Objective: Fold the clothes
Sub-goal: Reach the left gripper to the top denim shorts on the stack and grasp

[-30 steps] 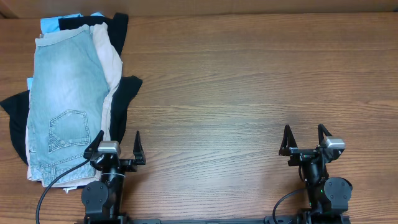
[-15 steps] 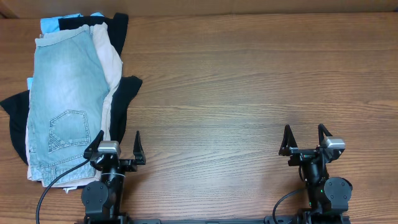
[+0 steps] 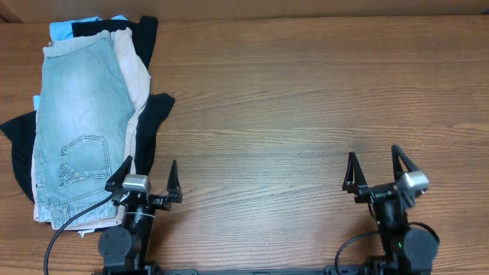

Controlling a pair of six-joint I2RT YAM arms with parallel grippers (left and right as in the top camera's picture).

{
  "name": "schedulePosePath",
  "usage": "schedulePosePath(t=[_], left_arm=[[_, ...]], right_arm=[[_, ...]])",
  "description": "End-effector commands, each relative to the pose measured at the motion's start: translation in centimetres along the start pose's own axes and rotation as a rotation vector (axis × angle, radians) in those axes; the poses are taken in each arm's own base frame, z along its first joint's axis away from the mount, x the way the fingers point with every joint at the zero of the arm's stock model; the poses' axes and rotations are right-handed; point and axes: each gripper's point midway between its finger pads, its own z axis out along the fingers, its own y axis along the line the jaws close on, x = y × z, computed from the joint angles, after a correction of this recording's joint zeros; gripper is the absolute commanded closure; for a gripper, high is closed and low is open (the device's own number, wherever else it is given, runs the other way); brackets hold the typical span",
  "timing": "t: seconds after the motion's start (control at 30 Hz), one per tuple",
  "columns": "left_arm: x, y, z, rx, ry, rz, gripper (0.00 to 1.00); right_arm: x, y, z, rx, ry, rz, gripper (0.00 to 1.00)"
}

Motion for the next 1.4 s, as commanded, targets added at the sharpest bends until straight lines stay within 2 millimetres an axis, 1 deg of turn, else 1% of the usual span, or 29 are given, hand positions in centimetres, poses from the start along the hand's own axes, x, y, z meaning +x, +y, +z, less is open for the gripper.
schedulePosePath(t=[0.0, 0.07, 0.17, 0.3, 0.37, 0.47, 0.53, 0.6, 0.67, 0.73, 0.77, 0.8, 0.87, 0.9, 0.93, 0.97, 1.03, 1.07, 1.13, 1.2, 1.3, 1.33, 1.37], left_arm=[[-2.1, -0.9, -0.3, 0.052, -0.052, -0.021, 0.0], [-4.0, -1.3, -0.7, 0.065, -0.08, -0.017, 0.0], [-6.7, -1.5, -1.5, 0.062, -0.091, 0.003, 0.0], [-10.1, -1.6, -1.7, 0.054, -0.053, 0.058, 0.0], [-11.7, -1.4, -1.2, 0.04, -0.009, 0.085, 0.0], [-13.9, -0.6, 0.3, 0.004, 0.092, 0.077, 0.0], [-14.7, -0.3, 1.7, 0.001, 0.18, 0.059, 0.0], [-15.0, 0.0, 3.2, 0.002, 0.281, 0.039, 0.0], [-14.8, 0.4, 5.0, 0.003, 0.404, 0.015, 0.0], [-14.3, 0.5, 6.8, 0.025, 0.531, 0.009, 0.0], [-14.1, 0.6, 7.4, 0.032, 0.569, 0.009, 0.0], [-13.7, 0.6, 8.9, 0.059, 0.649, 0.019, 0.0], [-13.0, 1.0, 11.0, 0.072, 0.719, 0.022, 0.0], [-12.3, 1.5, 13.0, 0.077, 0.75, 0.024, 0.0], [-11.9, 1.7, 14.0, 0.077, 0.762, 0.021, 0.0], [-10.8, 2.4, 16.1, 0.073, 0.779, 0.013, 0.0], [-9.7, 3.4, 17.8, 0.059, 0.793, 0.007, 0.0], [-9.0, 4.3, 18.6, 0.039, 0.799, 0.004, 0.0], [-7.8, 6.3, 19.7, -0.009, 0.812, -0.008, 0.0], [-6.6, 9.1, 20.2, -0.073, 0.833, -0.02, 0.0], [-4.9, 14.6, 19.4, -0.207, 0.868, -0.05, 0.0], [-4.2, 18.0, 18.3, -0.279, 0.88, -0.084, 0.0], [-3.9, 20.0, 17.6, -0.319, 0.883, -0.105, 0.0]], right_arm=[[-1.6, 1.5, -0.2, -0.08, -0.07, 0.043, 0.0], [-2.6, 1.8, -0.3, -0.098, -0.1, 0.055, 0.0], [-3.2, 2.1, -0.3, -0.106, -0.088, 0.066, 0.0], [-4.6, 2.5, -0.3, -0.109, -0.079, 0.067, 0.0], [-5.3, 2.7, -0.1, -0.115, -0.063, 0.066, 0.0], [-6.2, 3.1, 0.6, -0.123, -0.01, 0.041, 0.0], [-6.8, 3.3, 1.4, -0.129, 0.039, 0.022, 0.0], [-7.4, 3.4, 2.5, -0.126, 0.092, 0.027, 0.0], [-7.8, 3.2, 3.7, -0.115, 0.153, 0.044, 0.0], [-8.0, 3.1, 5.7, -0.109, 0.25, 0.072, 0.0], [-7.9, 3.1, 6.3, -0.111, 0.283, 0.082, 0.0], [-7.5, 3.1, 7.8, -0.121, 0.356, 0.107, 0.0], [-6.7, 3.3, 9.8, -0.15, 0.448, 0.142, 0.0], [-6.0, 3.7, 11.6, -0.194, 0.501, 0.171, 0.0], [-5.5, 4.2, 12.7, -0.239, 0.522, 0.188, 0.0], [-4.5, 5.3, 14.2, -0.343, 0.543, 0.219, 0.0], [-3.2, 6.7, 15.3, -0.468, 0.56, 0.274, 0.0], [-2.2, 7.3, 15.6, -0.533, 0.582, 0.31, 0.0], [-0.3, 7.6, 16.1, -0.589, 0.62, 0.354, 0.0], [1.6, 7.9, 16.6, -0.641, 0.653, 0.396, 0.0], [4.4, 7.7, 16.8, -0.668, 0.707, 0.444, 0.0], [6.2, 7.3, 16.9, -0.654, 0.748, 0.474, 0.0], [6.9, 7.2, 16.9, -0.649, 0.764, 0.485, 0.0]])
